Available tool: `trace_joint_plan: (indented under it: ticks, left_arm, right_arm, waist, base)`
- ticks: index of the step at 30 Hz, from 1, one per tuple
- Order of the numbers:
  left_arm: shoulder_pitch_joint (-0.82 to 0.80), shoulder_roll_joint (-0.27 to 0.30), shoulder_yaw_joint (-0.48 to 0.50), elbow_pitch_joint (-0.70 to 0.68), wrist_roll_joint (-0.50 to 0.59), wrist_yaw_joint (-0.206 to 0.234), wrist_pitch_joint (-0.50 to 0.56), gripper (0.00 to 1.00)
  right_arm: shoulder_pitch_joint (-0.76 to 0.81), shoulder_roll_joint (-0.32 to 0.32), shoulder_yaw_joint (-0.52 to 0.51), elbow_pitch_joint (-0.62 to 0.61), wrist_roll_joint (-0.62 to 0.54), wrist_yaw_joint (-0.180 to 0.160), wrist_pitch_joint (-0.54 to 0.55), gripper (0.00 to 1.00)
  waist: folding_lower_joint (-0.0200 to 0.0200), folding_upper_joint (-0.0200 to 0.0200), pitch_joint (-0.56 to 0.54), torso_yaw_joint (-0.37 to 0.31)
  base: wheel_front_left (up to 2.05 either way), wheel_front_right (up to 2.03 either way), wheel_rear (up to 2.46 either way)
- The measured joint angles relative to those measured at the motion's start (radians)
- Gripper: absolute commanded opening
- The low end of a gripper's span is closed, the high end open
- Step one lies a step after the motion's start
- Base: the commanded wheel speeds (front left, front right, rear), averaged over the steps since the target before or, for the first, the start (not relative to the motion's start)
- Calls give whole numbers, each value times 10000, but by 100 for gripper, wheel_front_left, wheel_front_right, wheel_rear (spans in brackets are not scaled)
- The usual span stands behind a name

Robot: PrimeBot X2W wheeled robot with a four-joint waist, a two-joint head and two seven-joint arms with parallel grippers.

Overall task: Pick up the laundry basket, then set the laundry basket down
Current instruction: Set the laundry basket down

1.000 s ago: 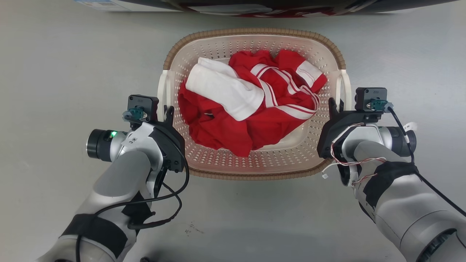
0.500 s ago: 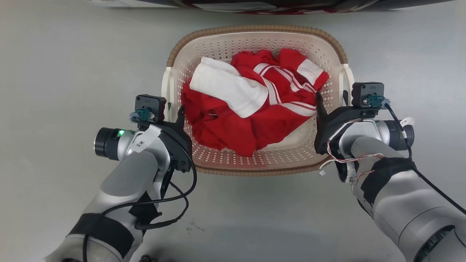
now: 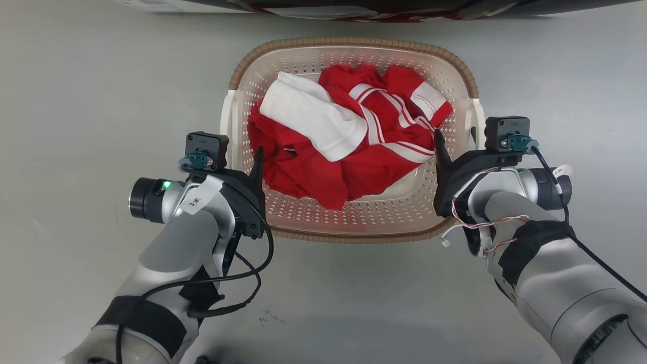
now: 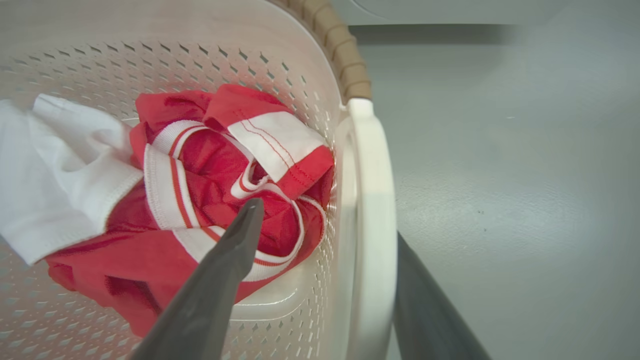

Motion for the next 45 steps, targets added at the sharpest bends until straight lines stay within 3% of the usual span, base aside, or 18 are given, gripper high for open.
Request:
trace_joint_plan:
  ticks: [26,35,45]
  left_arm:
    - [72,-23,-121,318,-387,-17,-290,100]
    - [417,104,-42,489,-345,-362,-558,100]
    - [1308,543,403,130,-380,-441,-642,100]
  right_arm:
    - [236,33,113,259,8,27,-136,100]
    - [484,50,-98,-96,255,27,-265,100]
    - [1174,65,-416,-637,357,29,-353,100]
  waist:
    - [0,0,-1129,-83]
    - [-1,-1,-1999,-157]
    - [-1,-1,-3461,-304]
  base:
    - [0,0,0]
    - [0,0,0]
    - [0,0,0]
